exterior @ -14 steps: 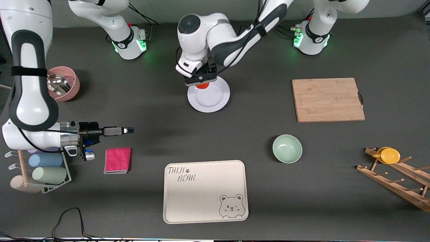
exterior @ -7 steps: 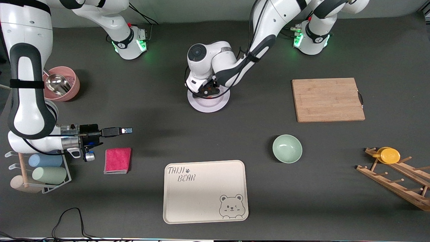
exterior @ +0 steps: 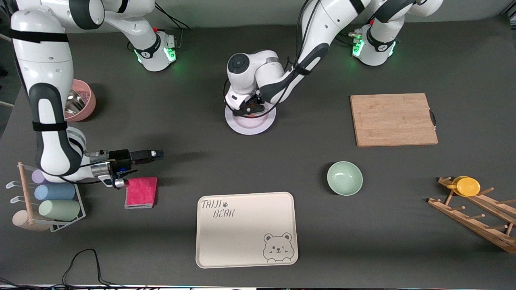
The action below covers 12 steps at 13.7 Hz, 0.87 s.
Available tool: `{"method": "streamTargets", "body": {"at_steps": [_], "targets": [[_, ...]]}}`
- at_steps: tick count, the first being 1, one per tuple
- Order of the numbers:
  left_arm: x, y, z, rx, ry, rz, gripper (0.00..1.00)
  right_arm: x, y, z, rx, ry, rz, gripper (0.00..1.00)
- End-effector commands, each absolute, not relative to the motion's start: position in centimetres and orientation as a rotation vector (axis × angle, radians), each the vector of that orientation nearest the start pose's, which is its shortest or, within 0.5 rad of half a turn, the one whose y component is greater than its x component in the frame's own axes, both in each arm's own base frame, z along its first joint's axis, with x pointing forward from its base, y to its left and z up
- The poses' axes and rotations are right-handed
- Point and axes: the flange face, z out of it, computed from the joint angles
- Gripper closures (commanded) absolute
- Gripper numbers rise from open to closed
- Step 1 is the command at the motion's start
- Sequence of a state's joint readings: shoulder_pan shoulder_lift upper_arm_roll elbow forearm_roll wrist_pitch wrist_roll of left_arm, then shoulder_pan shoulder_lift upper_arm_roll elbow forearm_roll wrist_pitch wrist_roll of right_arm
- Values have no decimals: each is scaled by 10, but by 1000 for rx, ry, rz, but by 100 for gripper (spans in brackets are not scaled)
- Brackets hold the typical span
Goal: Place orange and plate with both arms
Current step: 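Lower the orange onto the plate and open the left gripper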
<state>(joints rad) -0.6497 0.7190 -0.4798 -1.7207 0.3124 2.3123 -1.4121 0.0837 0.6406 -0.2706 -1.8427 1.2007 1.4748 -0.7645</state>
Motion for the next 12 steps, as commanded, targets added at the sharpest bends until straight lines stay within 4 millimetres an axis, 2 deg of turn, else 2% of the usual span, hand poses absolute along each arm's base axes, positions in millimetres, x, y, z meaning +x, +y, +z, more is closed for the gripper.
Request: {"method": "streamTargets", "body": {"at_steps": [1, 3, 4, 6, 7, 8, 9, 10, 12], "targets": [[314, -589, 201, -3133, -267, 94, 24, 560, 12, 174, -1845, 13, 272, 0], [314, -588, 200, -3127, -267, 97, 0, 552, 13, 165, -1860, 44, 250, 0], [314, -588, 199, -3126, -264, 98, 0, 544, 17, 158, -1842, 55, 223, 0], [316, -586, 203, -3120, -259, 91, 0, 531, 40, 150, -1808, 83, 205, 0], [320, -584, 211, -3115, -262, 81, 0, 526, 40, 151, -1830, 104, 189, 0], [324, -582, 231, -3096, -261, 57, 0, 521, 42, 152, -1854, 116, 183, 0], [329, -579, 260, -3087, -270, 24, 0, 515, 44, 154, -1861, 123, 183, 0], [333, -576, 296, -3099, -288, -24, 0, 506, 45, 155, -1854, 139, 187, 0], [345, -556, 364, -3097, -338, -70, 0, 486, 46, 160, -1860, 168, 185, 0]]}}
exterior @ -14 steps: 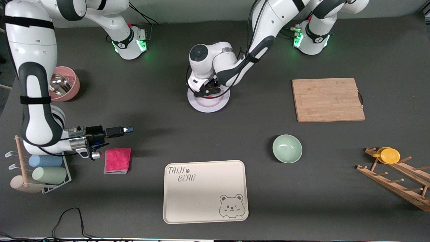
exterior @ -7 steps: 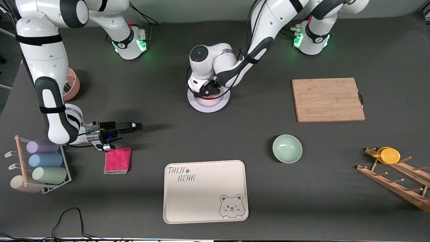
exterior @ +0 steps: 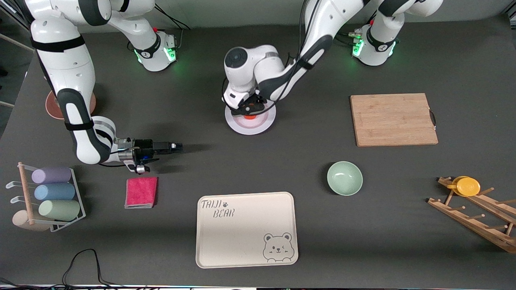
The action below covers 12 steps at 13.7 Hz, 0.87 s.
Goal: Place orange and plate with both arms
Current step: 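Lower the orange onto the plate and open the left gripper, then withdraw the left gripper while the right gripper reaches the plate rim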
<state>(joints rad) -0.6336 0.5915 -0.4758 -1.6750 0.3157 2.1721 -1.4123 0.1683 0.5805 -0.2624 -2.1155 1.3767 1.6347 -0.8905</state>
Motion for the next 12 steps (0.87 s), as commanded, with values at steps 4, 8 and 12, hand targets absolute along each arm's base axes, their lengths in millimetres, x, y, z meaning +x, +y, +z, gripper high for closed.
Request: {"method": "streamTargets", "body": {"at_steps": [4, 8, 12], "targets": [[391, -453, 500, -3116, -262, 96, 0, 448, 54, 162, -1857, 178, 204, 0], [448, -309, 576, -3107, -279, 141, 0, 407, 63, 163, -1832, 183, 235, 0], [490, -190, 598, -3103, -236, 208, 0, 371, 98, 141, -1789, 184, 181, 0]]}}
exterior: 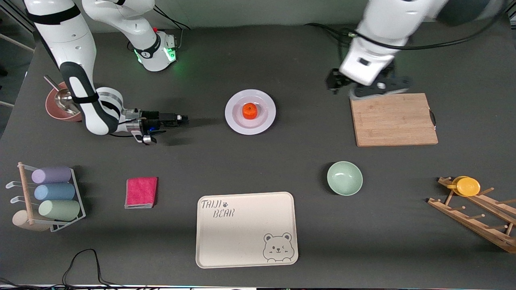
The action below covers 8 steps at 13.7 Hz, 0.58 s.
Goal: Place orange and plate with both arms
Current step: 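Withdraw the left gripper while the right gripper reaches the plate rim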
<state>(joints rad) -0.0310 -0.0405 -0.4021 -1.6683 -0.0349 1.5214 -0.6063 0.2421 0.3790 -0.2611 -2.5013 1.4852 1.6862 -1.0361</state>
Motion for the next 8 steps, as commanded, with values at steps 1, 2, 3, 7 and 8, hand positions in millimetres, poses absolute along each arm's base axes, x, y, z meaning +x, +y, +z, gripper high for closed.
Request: {"method": "streamTargets", "body": {"at_steps": [1, 2, 3, 7, 8], "targets": [[499, -166, 605, -3116, -240, 197, 0, 364, 104, 138, -1783, 186, 163, 0], [506, -143, 611, -3129, -237, 185, 0, 358, 110, 133, -1785, 185, 162, 0], [512, -124, 613, -3140, -233, 167, 0, 355, 114, 130, -1784, 178, 141, 0], [527, -42, 615, -3173, -132, 149, 0, 339, 135, 113, -1785, 176, 103, 0], [531, -36, 615, -3175, -110, 140, 0, 335, 143, 110, -1785, 175, 97, 0]]}}
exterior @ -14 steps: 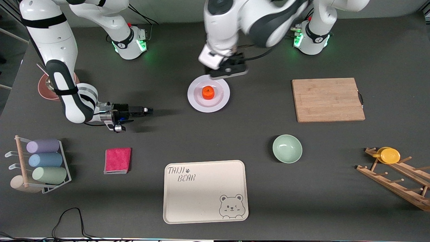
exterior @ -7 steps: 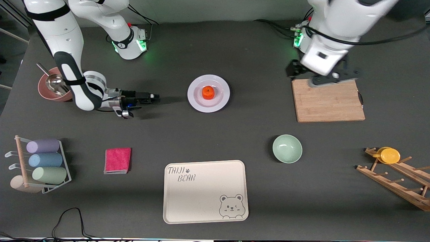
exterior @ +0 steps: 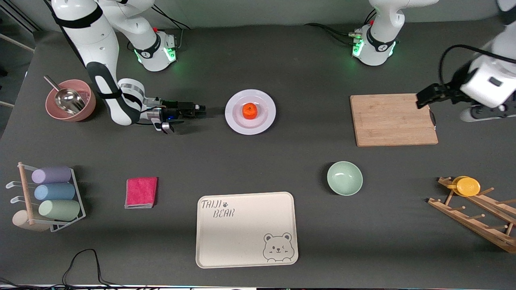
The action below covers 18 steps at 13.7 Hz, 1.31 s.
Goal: Place orange and plate with both arms
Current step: 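Withdraw the left gripper while the right gripper reaches the plate rim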
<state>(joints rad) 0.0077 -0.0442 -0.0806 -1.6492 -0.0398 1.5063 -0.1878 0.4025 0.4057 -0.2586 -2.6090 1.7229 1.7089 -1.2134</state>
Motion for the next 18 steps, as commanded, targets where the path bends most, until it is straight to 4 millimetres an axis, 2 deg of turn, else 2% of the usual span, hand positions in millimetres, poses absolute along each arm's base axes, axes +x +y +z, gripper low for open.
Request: {"method": "streamTargets", "body": {"at_steps": [1, 5, 8, 10, 12, 15, 18], "targets": [[537, -28, 613, -3171, -110, 141, 0, 332, 149, 106, -1786, 177, 88, 0], [559, -23, 603, -3172, -53, 137, 0, 322, 161, 92, -1794, 180, 74, 0], [570, -21, 594, -3171, -55, 97, 0, 315, 187, 89, -1783, 192, 52, 0], [571, -17, 592, -3171, -62, 97, 0, 309, 202, 85, -1783, 205, 46, 0], [571, -15, 591, -3170, -53, 96, 0, 309, 203, 83, -1782, 206, 46, 0], [570, -7, 590, -3171, 57, 114, 0, 308, 205, 79, -1785, 217, 40, 1], [568, -2, 587, -3116, 144, 121, 0, 306, 227, 75, -1764, 235, 21, 4]]}}
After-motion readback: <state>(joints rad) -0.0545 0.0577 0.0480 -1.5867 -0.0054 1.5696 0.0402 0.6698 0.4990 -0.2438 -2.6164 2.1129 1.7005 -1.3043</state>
